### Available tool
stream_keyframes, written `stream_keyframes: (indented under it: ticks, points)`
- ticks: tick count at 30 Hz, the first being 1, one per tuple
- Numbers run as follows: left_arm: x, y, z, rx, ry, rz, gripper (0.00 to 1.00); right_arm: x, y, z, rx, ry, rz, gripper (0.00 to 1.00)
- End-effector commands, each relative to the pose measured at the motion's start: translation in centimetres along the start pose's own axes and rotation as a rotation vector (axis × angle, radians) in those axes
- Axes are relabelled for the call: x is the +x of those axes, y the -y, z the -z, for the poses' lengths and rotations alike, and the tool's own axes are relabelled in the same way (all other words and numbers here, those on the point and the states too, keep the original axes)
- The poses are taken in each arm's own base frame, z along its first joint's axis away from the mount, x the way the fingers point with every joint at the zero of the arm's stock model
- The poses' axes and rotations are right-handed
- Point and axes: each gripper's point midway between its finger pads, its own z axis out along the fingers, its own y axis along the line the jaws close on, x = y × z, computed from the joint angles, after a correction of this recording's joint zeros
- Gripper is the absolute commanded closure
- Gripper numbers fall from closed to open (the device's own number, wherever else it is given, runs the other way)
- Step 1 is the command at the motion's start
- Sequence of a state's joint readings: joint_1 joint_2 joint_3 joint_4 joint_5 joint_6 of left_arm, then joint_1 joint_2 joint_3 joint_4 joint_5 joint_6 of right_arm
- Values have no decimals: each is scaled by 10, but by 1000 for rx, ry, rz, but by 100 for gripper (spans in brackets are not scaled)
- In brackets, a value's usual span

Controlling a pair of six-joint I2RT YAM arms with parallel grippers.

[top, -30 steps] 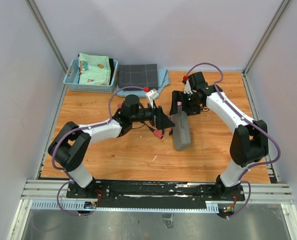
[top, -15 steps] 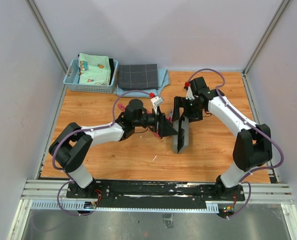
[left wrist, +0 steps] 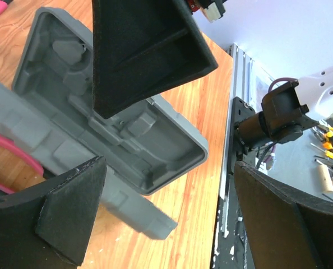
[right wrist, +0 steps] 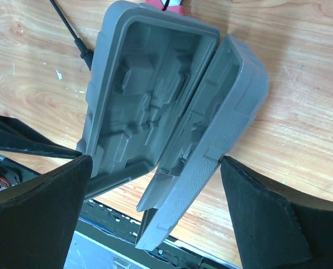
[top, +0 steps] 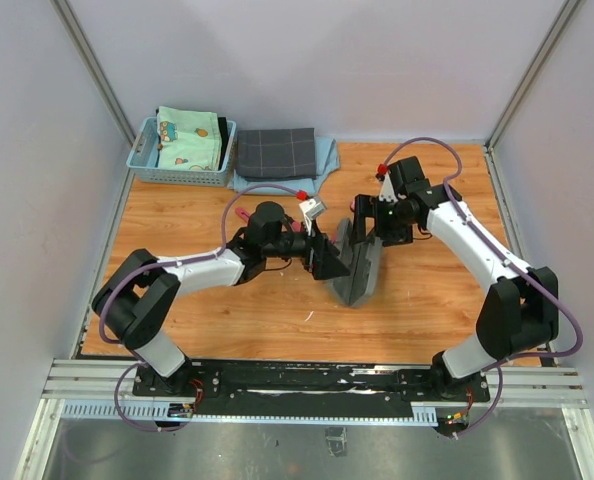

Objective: Pack the tool kit
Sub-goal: Open the toolbox at the center of the board.

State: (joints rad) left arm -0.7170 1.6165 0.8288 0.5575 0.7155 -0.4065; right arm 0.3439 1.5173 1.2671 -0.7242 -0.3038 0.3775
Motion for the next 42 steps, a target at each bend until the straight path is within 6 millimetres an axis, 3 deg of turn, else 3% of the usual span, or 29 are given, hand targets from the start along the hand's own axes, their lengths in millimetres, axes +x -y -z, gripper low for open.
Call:
stream_keyframes:
  ticks: [1,11,34,42]
  points:
    - [-7,2,8,-27,12,-65,1,11,18,5,60,-22,-10,2]
    - [-2,-32,31,-160,6,-83,1,31,41,8,111,-43,-48,2]
    - [6,-50,22,-198,-36,-59,1,50,80,33,251,-65,-72,1]
    - [13,-58,21,-217,-51,-60,1,62,86,23,257,-132,-80,1]
